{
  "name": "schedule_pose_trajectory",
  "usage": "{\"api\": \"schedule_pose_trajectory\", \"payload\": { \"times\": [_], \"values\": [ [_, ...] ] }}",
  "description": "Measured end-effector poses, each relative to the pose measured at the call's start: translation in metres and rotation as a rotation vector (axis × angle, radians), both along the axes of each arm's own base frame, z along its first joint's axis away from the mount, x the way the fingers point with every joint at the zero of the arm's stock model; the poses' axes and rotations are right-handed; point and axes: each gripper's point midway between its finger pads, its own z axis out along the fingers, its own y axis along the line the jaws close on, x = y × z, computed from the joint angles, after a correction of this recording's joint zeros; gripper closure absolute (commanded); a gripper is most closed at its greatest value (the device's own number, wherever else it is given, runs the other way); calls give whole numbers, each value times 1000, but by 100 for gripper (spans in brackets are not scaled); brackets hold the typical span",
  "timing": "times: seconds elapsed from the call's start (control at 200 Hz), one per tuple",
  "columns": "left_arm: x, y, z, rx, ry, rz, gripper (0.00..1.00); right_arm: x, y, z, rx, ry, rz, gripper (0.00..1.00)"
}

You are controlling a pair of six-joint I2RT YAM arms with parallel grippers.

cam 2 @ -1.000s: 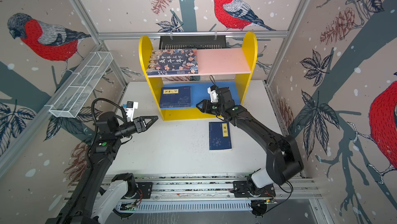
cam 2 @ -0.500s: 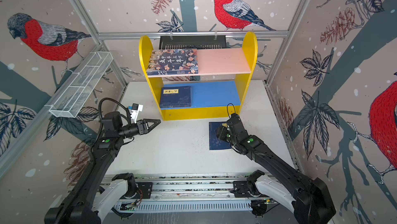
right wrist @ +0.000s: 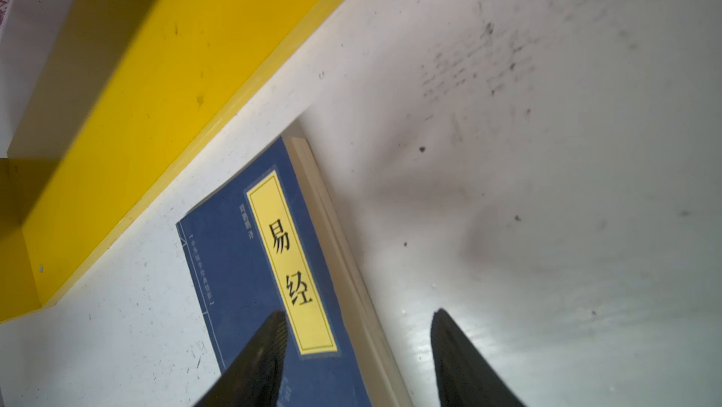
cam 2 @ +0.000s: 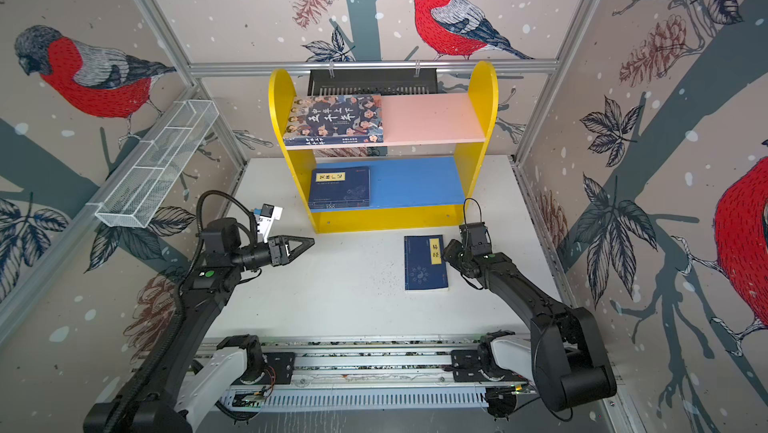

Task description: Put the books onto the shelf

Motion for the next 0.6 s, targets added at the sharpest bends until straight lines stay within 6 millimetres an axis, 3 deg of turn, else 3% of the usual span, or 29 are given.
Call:
{"api": "schedule_pose_trajectory", "payload": {
  "times": [0.285,0.6],
  "values": [
    [-2,2,1,14,-5,18,18,17,8,-7,-2,25,76,39],
    [-2,3,-3,21,8,29,18,14,30,-21,25,78,170,39]
  ]
}}
